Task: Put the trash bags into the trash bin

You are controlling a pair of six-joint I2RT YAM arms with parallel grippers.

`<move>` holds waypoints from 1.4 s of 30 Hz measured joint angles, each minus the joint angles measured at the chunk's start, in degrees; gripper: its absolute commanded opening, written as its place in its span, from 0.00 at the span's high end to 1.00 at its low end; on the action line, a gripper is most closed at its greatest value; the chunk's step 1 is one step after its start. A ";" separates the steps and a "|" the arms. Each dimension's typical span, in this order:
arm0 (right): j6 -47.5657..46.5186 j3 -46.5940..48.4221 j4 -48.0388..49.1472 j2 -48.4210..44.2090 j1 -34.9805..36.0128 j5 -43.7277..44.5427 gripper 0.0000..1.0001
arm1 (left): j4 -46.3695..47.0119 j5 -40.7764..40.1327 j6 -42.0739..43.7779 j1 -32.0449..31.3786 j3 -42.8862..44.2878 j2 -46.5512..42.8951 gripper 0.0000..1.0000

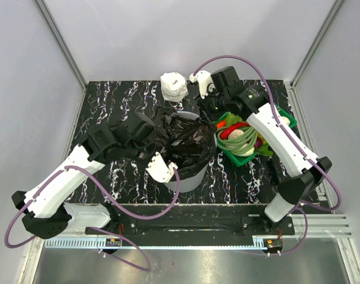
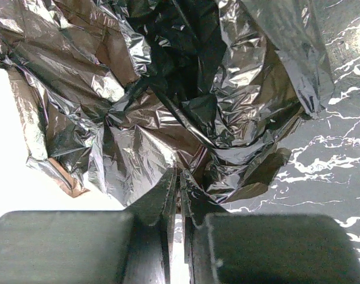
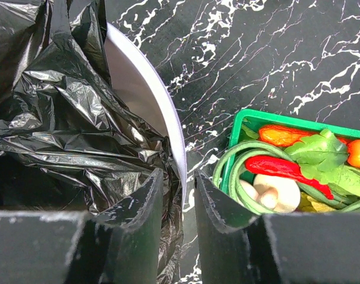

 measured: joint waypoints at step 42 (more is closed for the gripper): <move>-3.74 1.36 -0.13 1.40 0.07 0.35 0.85 | 0.17 -0.39 -0.48 0.00 -1.70 -1.07 0.89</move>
